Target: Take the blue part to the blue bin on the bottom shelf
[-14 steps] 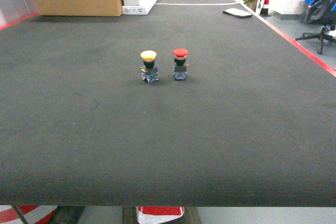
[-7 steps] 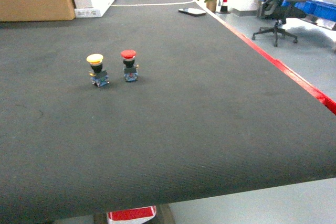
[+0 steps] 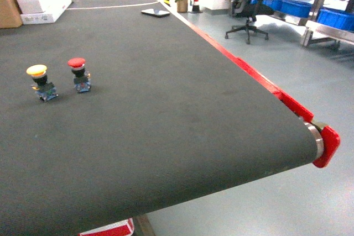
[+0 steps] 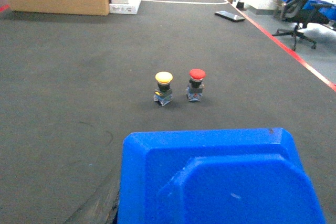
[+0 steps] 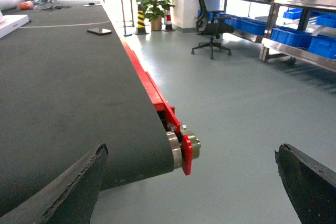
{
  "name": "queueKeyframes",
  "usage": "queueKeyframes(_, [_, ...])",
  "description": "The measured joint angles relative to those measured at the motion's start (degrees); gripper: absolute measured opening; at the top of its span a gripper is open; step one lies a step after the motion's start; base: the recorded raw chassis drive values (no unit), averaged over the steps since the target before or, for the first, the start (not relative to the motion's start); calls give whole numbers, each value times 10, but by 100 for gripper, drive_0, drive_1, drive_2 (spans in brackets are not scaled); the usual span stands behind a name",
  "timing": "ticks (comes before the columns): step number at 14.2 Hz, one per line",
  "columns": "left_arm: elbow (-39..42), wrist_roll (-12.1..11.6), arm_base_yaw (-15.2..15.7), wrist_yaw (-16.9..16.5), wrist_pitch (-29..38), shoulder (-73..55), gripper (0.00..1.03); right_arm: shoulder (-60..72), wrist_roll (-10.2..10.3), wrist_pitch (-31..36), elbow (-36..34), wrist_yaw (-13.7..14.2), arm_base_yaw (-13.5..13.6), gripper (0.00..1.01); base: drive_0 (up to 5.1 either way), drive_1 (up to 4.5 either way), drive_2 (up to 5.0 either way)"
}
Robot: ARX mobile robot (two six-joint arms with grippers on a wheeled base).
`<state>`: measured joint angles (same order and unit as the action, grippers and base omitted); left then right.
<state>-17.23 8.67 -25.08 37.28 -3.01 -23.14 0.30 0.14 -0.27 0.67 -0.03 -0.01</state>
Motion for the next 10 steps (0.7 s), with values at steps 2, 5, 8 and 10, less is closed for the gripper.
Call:
queueKeyframes(2, [0, 0, 0, 0, 0, 0, 44, 0, 0, 0, 0, 0, 0, 98, -161, -161, -161])
queueKeyframes(5, [0, 0, 0, 0, 0, 0, 44, 0, 0, 0, 0, 0, 0, 98, -163, -163, -163])
queueKeyframes(8, [0, 0, 0, 0, 0, 0, 44, 0, 0, 0, 0, 0, 0, 98, -165, -165, -165])
queueKeyframes(10, [0, 0, 0, 0, 0, 0, 44, 0, 0, 0, 0, 0, 0, 98, -174, -174, -174])
